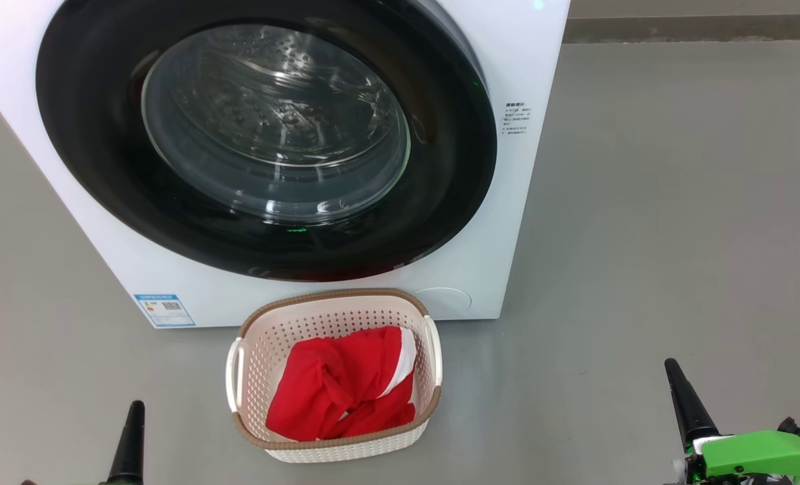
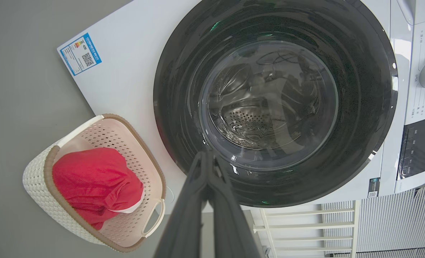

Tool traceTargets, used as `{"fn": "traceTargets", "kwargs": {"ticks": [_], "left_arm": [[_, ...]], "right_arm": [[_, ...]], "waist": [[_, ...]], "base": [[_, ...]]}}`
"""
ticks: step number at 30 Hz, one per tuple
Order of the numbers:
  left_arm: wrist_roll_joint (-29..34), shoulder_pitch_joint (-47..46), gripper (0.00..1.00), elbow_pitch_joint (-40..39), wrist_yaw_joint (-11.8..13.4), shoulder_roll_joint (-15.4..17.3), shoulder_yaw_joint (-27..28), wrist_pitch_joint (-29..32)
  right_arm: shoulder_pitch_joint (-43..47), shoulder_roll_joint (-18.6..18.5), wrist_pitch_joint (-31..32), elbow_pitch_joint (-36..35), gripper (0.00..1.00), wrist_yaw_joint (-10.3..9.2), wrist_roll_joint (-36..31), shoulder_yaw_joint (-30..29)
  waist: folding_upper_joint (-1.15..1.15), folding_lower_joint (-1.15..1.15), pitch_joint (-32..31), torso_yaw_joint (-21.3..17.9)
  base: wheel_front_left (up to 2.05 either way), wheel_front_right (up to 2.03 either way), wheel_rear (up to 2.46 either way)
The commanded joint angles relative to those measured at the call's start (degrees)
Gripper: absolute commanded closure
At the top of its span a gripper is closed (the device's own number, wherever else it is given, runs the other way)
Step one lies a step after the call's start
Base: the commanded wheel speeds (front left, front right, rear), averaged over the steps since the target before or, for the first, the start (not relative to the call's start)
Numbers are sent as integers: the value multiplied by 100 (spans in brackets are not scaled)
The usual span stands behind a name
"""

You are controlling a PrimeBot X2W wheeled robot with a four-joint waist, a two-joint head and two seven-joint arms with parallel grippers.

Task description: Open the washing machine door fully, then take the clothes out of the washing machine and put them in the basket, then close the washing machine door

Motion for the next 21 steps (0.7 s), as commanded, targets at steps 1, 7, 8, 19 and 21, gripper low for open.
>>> {"fn": "traceTargets", "kwargs": {"ticks": [1,7,8,19,21], "left_arm": [[-178,-283,100,-178,-16,54,196,62],[-521,-325,100,-195,-17,33,247,162],[-578,-332,100,-198,-17,29,255,178],[-1208,-409,100,-230,-18,-10,348,362],[-1323,-423,100,-236,-19,-17,365,395]], "right_arm": [[-216,-7,55,-179,100,9,190,62],[-230,20,157,-227,100,9,532,15],[-232,25,174,-235,100,9,589,7],[-257,76,361,-323,100,9,1216,-81],[-262,85,395,-339,100,9,1330,-97]], "waist": [[0,0,-5,3],[0,0,-24,12],[0,0,-27,13],[0,0,-61,29],[0,0,-67,32]], "base": [[0,0,0],[0,0,0],[0,0,0],[0,0,0],[0,0,0]]}}
